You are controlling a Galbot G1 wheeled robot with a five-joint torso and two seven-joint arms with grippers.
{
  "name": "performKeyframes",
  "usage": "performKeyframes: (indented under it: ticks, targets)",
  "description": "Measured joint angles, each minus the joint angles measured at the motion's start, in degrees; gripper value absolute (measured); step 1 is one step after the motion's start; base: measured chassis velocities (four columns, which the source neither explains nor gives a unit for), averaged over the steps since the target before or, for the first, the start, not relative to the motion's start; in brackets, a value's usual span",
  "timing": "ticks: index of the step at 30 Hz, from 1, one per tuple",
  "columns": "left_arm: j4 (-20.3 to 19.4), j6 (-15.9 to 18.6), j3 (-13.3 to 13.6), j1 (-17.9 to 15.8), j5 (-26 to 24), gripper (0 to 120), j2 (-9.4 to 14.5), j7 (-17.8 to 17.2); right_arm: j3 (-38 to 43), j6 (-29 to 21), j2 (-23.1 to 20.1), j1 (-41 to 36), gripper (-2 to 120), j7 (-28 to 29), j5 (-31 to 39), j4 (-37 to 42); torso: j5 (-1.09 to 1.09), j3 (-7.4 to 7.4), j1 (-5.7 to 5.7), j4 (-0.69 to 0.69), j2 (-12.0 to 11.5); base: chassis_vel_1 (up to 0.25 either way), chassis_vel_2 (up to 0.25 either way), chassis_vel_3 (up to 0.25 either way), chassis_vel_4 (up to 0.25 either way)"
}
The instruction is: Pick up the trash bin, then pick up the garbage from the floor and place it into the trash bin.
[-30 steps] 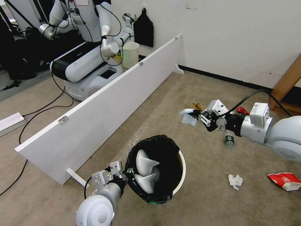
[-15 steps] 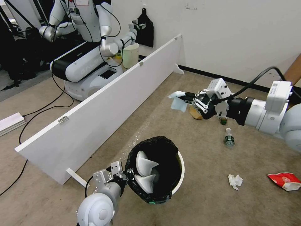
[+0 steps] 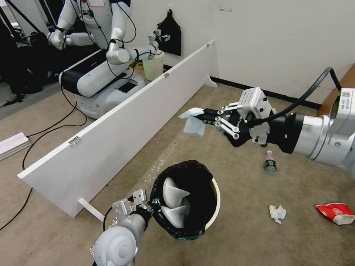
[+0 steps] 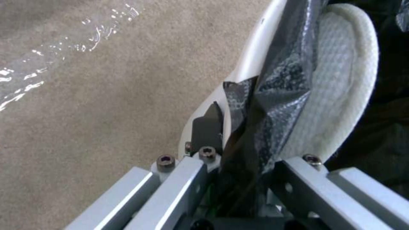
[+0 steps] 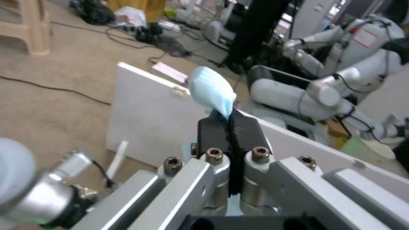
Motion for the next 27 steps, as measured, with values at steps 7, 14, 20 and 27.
performKeyframes:
  ticks: [7,14,20,27]
  targets:
    - [-0.01,0.27,0.31,-0.51,-0.08,2,-0.45,-0.25,0.00,0.02,-0.04,0.74,0,-0.39,0.67,1.89,0.00,0.00,0.00,0.00,0.00,0.000,0.000,0.000,0.000]
    - [-2.29,0.86,0.35,-0.92,-0.47,2,-0.99,-0.50,-0.21,0.02,0.26,-1.21,0,-2.13,0.05,2.06,0.00,0.00,0.00,0.00,0.00,0.000,0.000,0.000,0.000]
    - [-4.26,1.23,0.18,-0.93,-0.75,2,-1.20,-0.70,-0.33,0.00,0.56,-4.22,0,-2.59,-2.00,1.98,0.00,0.00,0.00,0.00,0.00,0.000,0.000,0.000,0.000]
    - [-5.61,1.38,-0.01,-0.89,-1.08,2,-1.21,-0.82,-0.41,-0.09,1.03,-7.17,0,-3.30,-4.20,1.93,0.01,0.00,0.00,0.00,0.00,0.000,0.000,0.000,0.000]
